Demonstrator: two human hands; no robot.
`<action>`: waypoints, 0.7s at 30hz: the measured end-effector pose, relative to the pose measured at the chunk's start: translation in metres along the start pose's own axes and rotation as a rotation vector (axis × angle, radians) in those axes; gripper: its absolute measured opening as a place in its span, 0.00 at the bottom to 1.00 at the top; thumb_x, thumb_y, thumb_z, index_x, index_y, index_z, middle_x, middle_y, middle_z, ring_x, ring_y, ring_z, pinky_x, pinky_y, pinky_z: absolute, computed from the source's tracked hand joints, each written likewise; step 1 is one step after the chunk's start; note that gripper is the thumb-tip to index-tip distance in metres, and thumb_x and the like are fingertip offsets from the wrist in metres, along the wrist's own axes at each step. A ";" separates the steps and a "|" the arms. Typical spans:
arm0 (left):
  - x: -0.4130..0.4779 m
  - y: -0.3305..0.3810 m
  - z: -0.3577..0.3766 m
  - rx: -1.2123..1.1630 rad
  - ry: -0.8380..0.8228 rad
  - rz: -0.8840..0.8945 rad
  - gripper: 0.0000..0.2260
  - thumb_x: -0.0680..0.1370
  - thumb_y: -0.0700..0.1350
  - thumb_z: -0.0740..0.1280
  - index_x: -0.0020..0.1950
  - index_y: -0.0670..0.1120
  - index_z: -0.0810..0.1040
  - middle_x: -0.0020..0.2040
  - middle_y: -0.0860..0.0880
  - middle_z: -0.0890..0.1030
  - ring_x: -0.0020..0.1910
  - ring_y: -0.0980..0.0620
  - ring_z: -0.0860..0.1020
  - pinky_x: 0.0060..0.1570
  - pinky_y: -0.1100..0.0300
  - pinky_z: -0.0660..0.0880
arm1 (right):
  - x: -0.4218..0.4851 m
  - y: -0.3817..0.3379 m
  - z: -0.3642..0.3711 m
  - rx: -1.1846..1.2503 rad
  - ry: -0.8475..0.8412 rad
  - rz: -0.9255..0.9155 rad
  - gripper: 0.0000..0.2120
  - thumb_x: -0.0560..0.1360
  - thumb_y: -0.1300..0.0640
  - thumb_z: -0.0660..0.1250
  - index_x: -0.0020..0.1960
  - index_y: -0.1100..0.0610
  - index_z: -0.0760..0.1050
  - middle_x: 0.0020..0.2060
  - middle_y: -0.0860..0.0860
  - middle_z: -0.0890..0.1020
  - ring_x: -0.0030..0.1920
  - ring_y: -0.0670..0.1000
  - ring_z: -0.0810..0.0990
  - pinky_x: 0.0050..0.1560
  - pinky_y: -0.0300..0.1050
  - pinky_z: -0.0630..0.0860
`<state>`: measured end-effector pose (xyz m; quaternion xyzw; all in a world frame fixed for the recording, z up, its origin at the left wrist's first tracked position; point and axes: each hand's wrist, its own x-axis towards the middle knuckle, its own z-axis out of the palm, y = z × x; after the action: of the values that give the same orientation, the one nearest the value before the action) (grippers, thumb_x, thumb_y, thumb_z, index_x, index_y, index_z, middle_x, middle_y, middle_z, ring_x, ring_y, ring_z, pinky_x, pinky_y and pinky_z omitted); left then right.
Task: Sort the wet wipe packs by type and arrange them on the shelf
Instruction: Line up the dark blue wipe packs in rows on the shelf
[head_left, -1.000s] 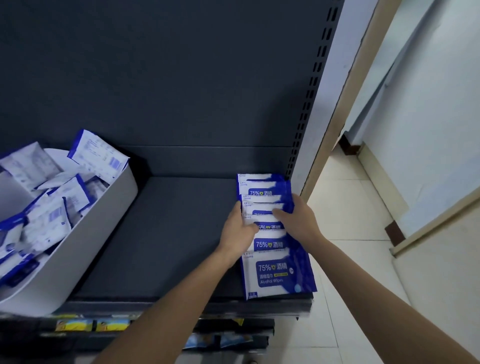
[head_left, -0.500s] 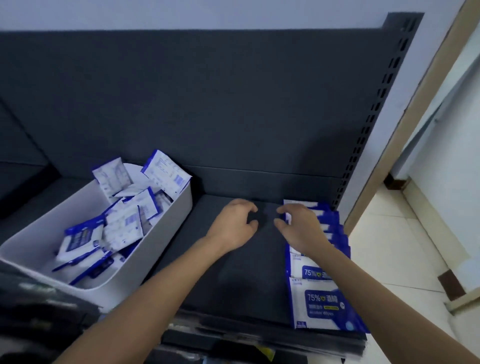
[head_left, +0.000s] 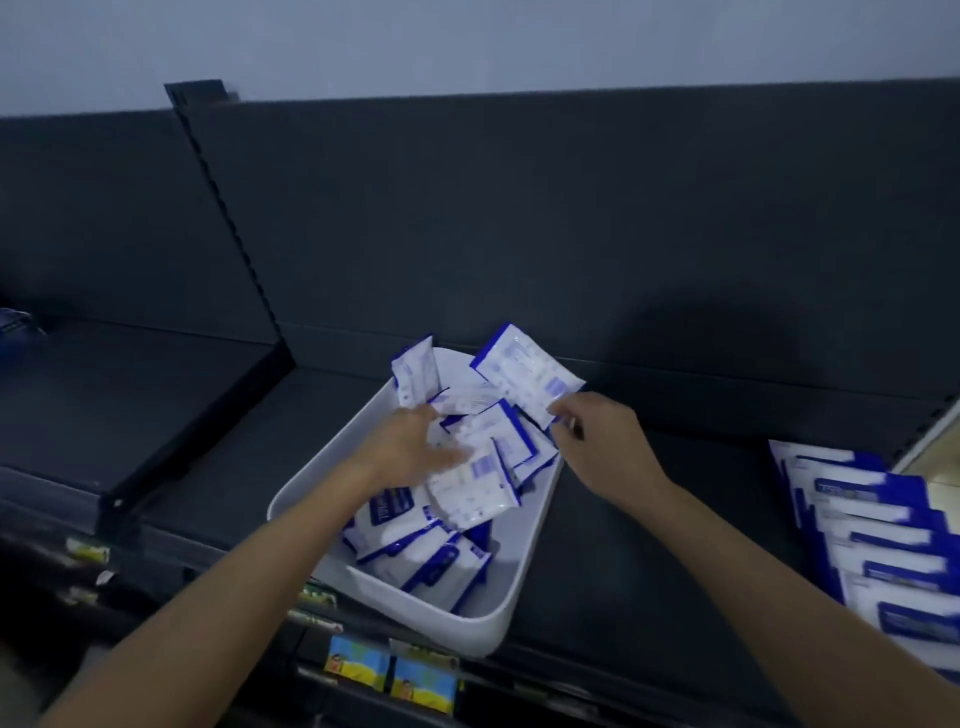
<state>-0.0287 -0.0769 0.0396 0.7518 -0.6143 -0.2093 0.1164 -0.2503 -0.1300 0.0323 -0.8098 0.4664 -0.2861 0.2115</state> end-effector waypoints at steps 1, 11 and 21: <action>0.001 -0.012 -0.001 0.020 -0.102 -0.009 0.29 0.73 0.61 0.70 0.68 0.47 0.69 0.62 0.50 0.77 0.56 0.52 0.75 0.52 0.60 0.71 | 0.005 -0.009 0.007 -0.016 -0.010 -0.010 0.12 0.76 0.61 0.65 0.58 0.62 0.79 0.52 0.55 0.81 0.51 0.53 0.79 0.56 0.44 0.74; 0.025 -0.066 -0.023 0.078 -0.495 0.135 0.26 0.74 0.44 0.71 0.69 0.44 0.66 0.66 0.51 0.73 0.62 0.49 0.75 0.63 0.52 0.72 | 0.032 -0.049 0.056 -0.177 -0.347 0.232 0.35 0.68 0.50 0.76 0.67 0.61 0.64 0.61 0.55 0.74 0.60 0.54 0.74 0.56 0.45 0.73; 0.024 -0.066 -0.027 -0.566 -0.337 0.022 0.08 0.76 0.37 0.70 0.53 0.40 0.77 0.50 0.43 0.84 0.48 0.46 0.83 0.52 0.50 0.80 | 0.034 -0.052 0.038 0.195 -0.240 0.358 0.08 0.70 0.62 0.73 0.43 0.58 0.75 0.44 0.52 0.80 0.44 0.50 0.78 0.38 0.40 0.76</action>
<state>0.0453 -0.0880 0.0312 0.6379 -0.5503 -0.4919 0.2199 -0.1783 -0.1324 0.0446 -0.7183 0.5441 -0.1892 0.3901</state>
